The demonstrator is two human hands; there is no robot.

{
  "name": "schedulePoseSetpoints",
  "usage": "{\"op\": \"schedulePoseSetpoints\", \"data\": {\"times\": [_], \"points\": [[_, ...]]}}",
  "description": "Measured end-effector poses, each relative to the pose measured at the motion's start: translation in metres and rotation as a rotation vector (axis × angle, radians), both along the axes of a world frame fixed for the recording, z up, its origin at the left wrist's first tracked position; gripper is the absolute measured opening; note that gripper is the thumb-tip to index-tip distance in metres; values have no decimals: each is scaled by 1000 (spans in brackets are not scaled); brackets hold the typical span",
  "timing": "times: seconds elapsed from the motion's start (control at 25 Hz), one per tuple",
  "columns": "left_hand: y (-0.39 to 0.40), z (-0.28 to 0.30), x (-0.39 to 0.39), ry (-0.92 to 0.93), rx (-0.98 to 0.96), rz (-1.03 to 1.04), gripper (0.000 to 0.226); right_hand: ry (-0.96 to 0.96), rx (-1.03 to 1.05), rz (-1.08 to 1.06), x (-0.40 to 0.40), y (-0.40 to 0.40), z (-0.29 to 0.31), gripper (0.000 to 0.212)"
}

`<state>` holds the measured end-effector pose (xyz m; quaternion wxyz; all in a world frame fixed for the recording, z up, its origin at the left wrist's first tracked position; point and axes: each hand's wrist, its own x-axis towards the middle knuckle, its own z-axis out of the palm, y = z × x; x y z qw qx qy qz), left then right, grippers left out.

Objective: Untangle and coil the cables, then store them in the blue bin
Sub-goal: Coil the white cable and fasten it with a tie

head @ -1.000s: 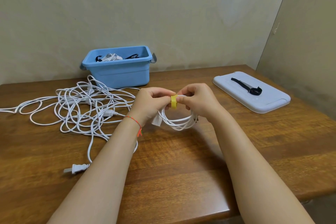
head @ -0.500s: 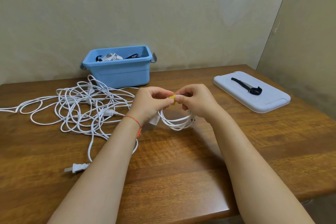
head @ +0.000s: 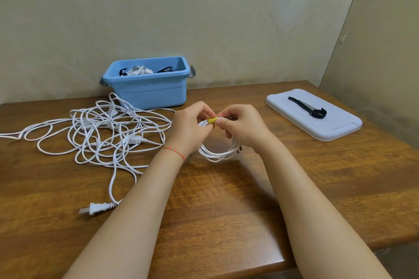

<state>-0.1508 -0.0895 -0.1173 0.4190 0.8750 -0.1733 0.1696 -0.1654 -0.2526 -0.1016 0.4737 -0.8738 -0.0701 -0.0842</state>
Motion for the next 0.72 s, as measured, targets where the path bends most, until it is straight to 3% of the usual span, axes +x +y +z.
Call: {"op": "schedulePoseSetpoints", "data": {"times": [0.16,0.32,0.56,0.64,0.72], "points": [[-2,-2,0,-48,-6,36,14,6,60,37,0,0,0,13],[-3,-2,2,102,-88,2,18,-28,70,62,0,-1,0,12],[4,1,6,504,-551,-267,55,-54,54,124,1,-2,-2,8],[7,5,7,559,-814,-284,51,-55,34,120,2,-2,-2,10],[8,8,6,540,-953,-200,41,-38,32,128,2,-2,-2,12]]}}
